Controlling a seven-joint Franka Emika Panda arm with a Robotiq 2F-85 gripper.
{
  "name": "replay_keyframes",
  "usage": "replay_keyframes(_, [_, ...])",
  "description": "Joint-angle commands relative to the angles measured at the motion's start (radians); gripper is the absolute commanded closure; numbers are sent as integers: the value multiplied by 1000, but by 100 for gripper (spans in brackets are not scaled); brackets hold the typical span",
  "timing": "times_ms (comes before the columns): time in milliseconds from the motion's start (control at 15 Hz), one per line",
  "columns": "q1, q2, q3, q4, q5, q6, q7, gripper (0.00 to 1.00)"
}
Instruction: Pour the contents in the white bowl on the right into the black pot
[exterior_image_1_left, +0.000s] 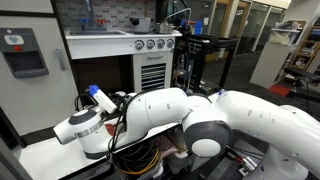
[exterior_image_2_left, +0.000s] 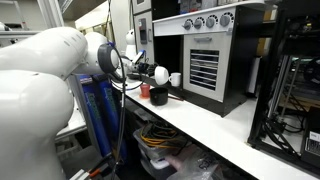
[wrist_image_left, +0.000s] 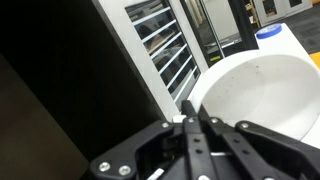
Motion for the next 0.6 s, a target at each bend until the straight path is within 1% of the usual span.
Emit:
replay_keyframes(0, [10,-8,-27,-21,-14,20,-42,99])
replay_keyframes(533, [22,-15,-41,-24,-22,10,-137,99])
